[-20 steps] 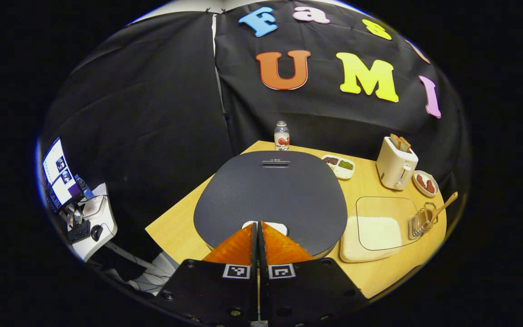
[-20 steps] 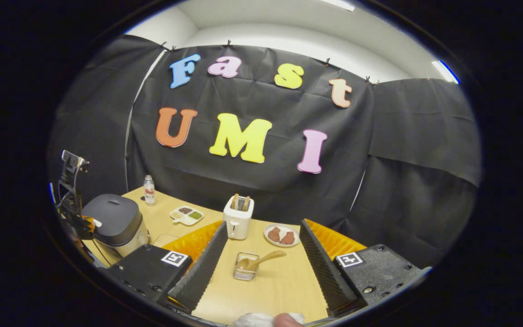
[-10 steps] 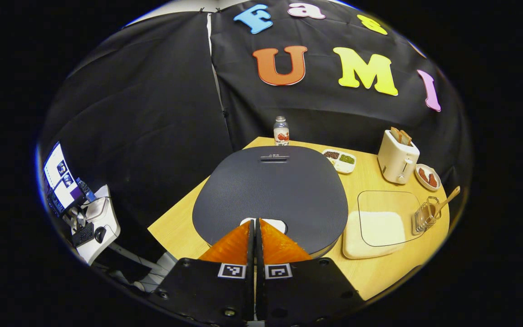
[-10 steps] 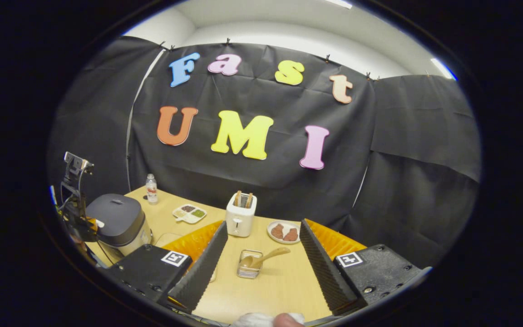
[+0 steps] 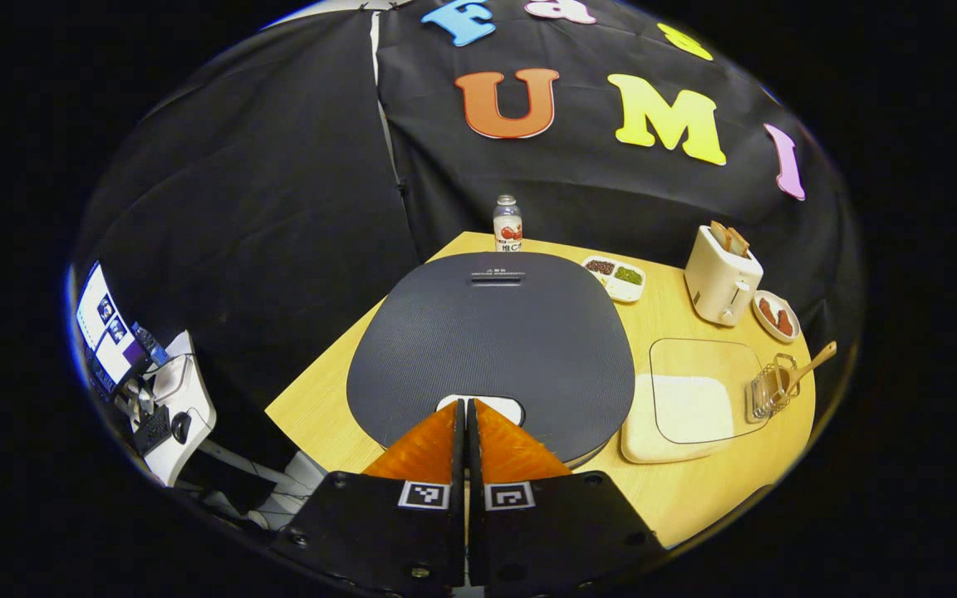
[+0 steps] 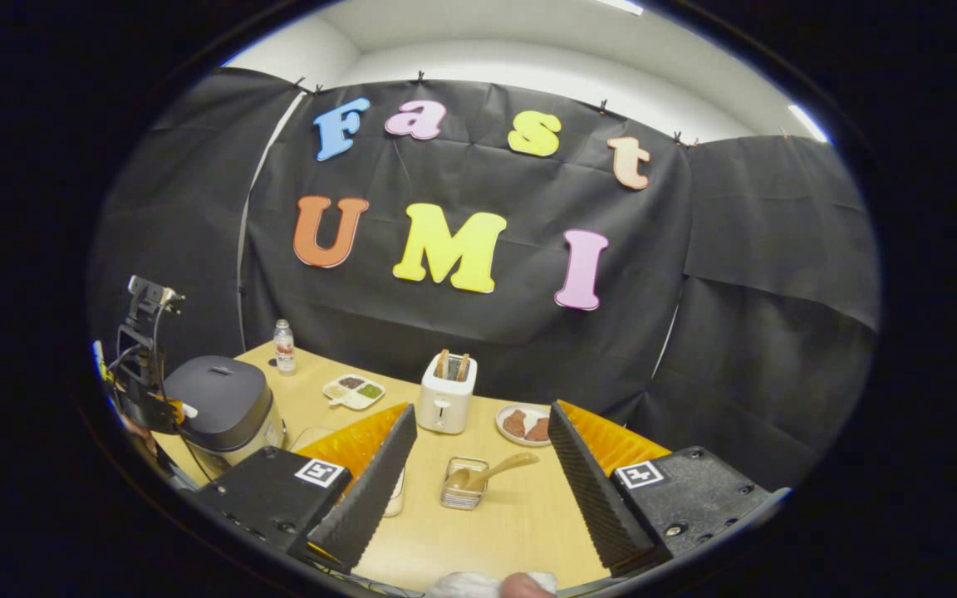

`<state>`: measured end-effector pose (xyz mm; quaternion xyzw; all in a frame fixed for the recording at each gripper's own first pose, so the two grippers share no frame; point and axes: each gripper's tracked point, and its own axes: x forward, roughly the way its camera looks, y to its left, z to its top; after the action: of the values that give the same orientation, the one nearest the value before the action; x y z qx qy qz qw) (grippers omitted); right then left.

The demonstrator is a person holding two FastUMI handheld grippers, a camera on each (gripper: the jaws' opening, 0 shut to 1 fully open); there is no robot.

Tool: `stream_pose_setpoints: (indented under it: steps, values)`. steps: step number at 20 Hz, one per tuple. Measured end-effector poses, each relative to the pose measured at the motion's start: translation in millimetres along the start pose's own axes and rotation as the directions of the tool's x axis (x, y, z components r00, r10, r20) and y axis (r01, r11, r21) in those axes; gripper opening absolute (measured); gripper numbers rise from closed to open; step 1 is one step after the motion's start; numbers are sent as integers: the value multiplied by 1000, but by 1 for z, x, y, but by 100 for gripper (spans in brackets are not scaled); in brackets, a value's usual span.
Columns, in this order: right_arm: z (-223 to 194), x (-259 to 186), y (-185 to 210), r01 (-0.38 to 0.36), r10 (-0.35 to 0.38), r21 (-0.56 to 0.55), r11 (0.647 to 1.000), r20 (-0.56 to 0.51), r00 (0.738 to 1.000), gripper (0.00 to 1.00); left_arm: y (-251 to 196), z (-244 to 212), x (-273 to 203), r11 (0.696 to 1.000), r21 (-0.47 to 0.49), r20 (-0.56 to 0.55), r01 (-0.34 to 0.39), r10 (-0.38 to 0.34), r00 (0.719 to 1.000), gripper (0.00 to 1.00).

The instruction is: Close the left gripper, press the button to open the rice cooker; take a wooden spoon from the chopstick holder with the right hand, scoop a spoonful of rice and pour it into the rice cooker, then put the wooden spoon back into the chopstick holder.

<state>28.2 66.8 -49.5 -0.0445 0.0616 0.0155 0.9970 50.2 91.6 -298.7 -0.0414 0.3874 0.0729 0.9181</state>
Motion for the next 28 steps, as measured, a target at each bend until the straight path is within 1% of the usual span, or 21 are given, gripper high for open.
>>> stream_pose_setpoints:
  steps: [2, 4, 6, 7, 8, 9, 10, 11, 12, 13, 15, 17, 19, 20, 22, 23, 24, 25, 26, 27, 28]
  values:
    - [0, 0, 2, -5, 5, -3, 1000, -1, 1000, 100, -2, 1, 2, 1000, -21, -23, 13, -13, 1000, 1]
    - [-1, 0, 2, -5, 5, -7, 1000, -4, 1000, 100, -4, 4, 0, 1000, -25, -5, 10, -10, 1000, 1]
    - [3, 0, 2, -3, 3, -12, 1000, 7, 1000, 100, 0, 11, 1, 1000, 6, 41, -18, 18, 999, 1]
    - [6, 0, 0, 1, -1, -9, 1000, 19, 1000, 100, 2, 20, -5, 999, 14, 93, -32, 31, 995, 1]
    - [11, -1, 0, 2, -2, 0, 1000, 41, 999, 100, 0, 32, -10, 1000, 14, 160, -25, 23, 987, 0]
    - [15, -2, -1, 1, -1, 9, 1000, 59, 998, 100, 0, 52, -17, 999, 17, 241, -40, 35, 970, 0]
    - [17, -3, -1, 0, -2, 19, 1000, 75, 997, 100, 2, 75, -27, 998, 23, 333, -57, 46, 942, 4]
    - [21, -5, -4, 7, -10, 34, 999, 93, 996, 100, 10, 97, -44, 996, 2, 430, -85, 76, 900, 3]
    - [24, -5, -6, 6, -11, 50, 999, 107, 994, 100, 13, 122, -60, 996, -16, 525, -86, 81, 847, 1]
    - [28, -6, -7, 3, -11, 63, 998, 121, 993, 100, 9, 138, -74, 997, -27, 571, -76, 77, 817, 1]
    - [34, -9, -11, 8, -18, 72, 997, 148, 989, 100, 6, 152, -92, 996, -28, 604, -81, 81, 793, 1]
    - [40, -10, -15, 16, -30, 82, 997, 174, 984, 100, 5, 164, -105, 996, -37, 647, -76, 82, 758, 0]
    - [41, -11, -18, 21, -35, 82, 996, 183, 982, 100, 2, 168, -114, 996, -38, 666, -75, 82, 741, 1]
    - [38, -11, -18, 23, -37, 76, 997, 178, 983, 100, 3, 168, -115, 996, -34, 661, -77, 81, 746, 2]
    - [37, -12, -19, 24, -37, 75, 997, 180, 983, 100, 3, 166, -122, 995, -30, 661, -92, 88, 745, 2]
    - [38, -11, -20, 24, -39, 79, 997, 184, 982, 100, -1, 167, -124, 997, -17, 659, -82, 72, 749, 2]
    - [37, -11, -21, 26, -41, 83, 996, 187, 982, 100, -6, 166, -129, 998, -16, 666, -60, 55, 744, 5]
    - [36, -10, -22, 29, -44, 86, 996, 185, 982, 100, -10, 168, -133, 1000, -12, 671, -28, 28, 741, 3]
    - [33, -8, -23, 30, -46, 92, 995, 184, 982, 100, -16, 170, -138, 1000, -17, 680, 7, 7, 733, 40]
    - [33, -7, -23, 28, -47, 99, 995, 190, 981, 100, -17, 168, -142, 999, -17, 682, 27, -8, 732, 41]
    - [32, -5, -26, 35, -56, 111, 993, 196, 979, 100, -16, 166, -143, 999, -22, 680, 37, -12, 733, 52]
